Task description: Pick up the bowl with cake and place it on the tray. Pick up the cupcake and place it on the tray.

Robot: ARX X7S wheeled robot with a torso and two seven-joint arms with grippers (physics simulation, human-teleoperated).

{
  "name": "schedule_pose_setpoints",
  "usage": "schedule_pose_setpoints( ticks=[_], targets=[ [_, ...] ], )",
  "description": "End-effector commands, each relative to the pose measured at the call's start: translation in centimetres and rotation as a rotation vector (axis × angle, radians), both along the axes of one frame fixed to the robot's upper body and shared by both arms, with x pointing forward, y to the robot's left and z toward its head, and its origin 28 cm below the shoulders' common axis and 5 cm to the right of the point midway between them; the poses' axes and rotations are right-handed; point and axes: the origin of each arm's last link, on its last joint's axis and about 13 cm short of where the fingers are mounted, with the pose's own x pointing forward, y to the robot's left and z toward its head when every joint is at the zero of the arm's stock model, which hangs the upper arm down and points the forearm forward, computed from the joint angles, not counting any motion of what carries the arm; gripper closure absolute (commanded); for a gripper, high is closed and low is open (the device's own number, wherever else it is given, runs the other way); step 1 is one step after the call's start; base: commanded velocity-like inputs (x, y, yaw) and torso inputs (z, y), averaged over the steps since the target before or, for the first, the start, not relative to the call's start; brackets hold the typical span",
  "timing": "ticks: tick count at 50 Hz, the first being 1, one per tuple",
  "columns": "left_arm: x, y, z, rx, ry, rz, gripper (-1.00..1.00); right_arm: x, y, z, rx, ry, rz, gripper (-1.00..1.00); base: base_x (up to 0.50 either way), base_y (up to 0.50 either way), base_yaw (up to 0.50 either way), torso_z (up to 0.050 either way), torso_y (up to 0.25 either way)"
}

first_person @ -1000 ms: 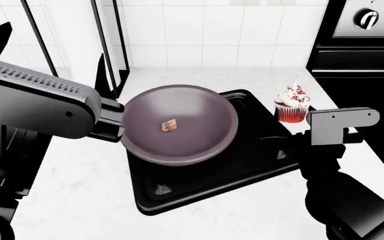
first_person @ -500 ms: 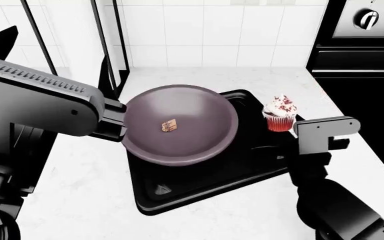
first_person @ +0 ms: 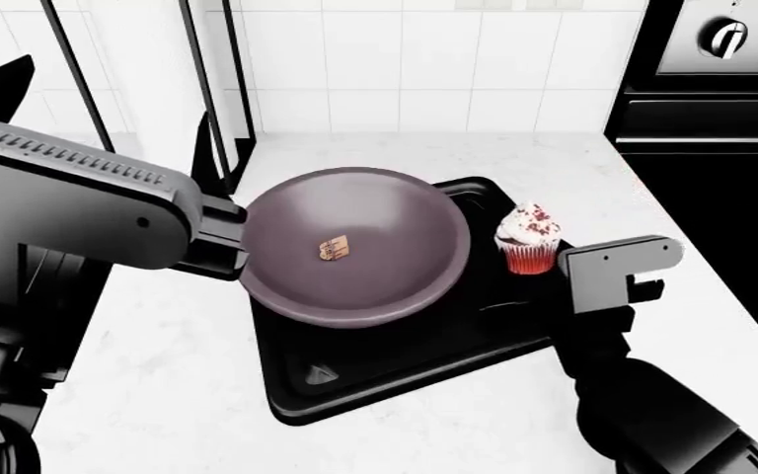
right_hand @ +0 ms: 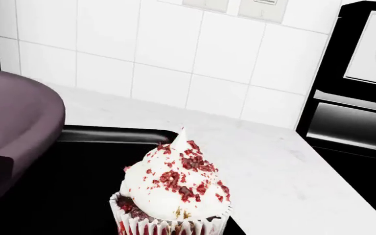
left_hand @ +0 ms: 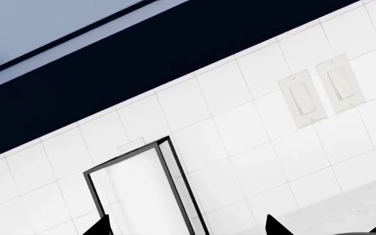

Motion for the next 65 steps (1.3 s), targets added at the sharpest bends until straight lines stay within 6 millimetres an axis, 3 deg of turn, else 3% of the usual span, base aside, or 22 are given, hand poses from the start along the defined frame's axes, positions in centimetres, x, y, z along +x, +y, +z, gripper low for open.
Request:
schedule_pose_setpoints(
  ticks=[1,40,41,65],
  targets=[
    [0.1,0.1,0.0,-0.002,0.000,0.001,-1.00,0.0,0.0,-0.1,-0.028,0.011,0.022,1.00,0.00,0.00,0.00,0.000,0.000],
    [0.0,0.1,-0.1,-0.003,0.000,0.004,-1.00,0.1,0.3,-0.3,-0.021,0.093,0.036,1.00,0.00,0.00,0.00,0.000,0.000],
    [0.0,0.1,-0.1,-0.003,0.001,0.004,-1.00,0.1,0.2,-0.3,-0.019,0.094,0.035,-1.00,0.00,0.00,0.00,0.000,0.000],
    [0.0,0.1,0.0,0.002,-0.003,0.000,-1.00,-0.2,0.1,0.7,0.006,0.061,0.048,-1.00,0.00,0.00,0.00,0.000,0.000]
  ],
)
